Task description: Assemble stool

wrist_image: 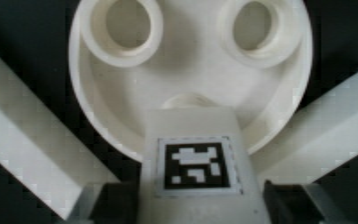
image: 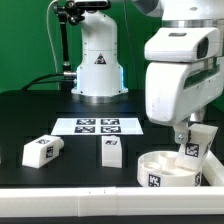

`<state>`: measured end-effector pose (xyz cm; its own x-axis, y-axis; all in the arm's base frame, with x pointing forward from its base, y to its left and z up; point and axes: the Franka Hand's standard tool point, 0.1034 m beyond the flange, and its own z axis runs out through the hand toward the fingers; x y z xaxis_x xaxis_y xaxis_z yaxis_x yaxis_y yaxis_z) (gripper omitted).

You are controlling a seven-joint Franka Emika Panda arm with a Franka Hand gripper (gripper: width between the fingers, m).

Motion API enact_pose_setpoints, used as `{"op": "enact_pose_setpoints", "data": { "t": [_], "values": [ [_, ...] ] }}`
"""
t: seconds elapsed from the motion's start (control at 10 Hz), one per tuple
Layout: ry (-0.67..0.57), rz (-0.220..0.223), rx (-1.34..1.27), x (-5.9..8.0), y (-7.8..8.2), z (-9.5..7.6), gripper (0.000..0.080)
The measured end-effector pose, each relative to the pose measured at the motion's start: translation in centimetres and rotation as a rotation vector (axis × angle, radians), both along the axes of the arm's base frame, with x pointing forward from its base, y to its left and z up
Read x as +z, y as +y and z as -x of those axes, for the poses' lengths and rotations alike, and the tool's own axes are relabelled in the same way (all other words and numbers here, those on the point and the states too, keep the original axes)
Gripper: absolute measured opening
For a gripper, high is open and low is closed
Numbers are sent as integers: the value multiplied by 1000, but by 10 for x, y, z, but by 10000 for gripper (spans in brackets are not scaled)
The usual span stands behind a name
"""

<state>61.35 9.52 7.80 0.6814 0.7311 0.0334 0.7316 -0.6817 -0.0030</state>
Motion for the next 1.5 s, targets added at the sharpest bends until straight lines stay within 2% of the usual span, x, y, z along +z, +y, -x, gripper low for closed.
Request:
{"op": "enact_pose_setpoints", "data": {
  "t": [0.3, 0.8, 1.5],
  "values": [
    [-11, -34, -226, -1, 0, 0, 338],
    [-37, -121, -848, -2, 13, 2, 338],
    [40, -176, -1502, -3, 20, 4, 338]
  ]
}}
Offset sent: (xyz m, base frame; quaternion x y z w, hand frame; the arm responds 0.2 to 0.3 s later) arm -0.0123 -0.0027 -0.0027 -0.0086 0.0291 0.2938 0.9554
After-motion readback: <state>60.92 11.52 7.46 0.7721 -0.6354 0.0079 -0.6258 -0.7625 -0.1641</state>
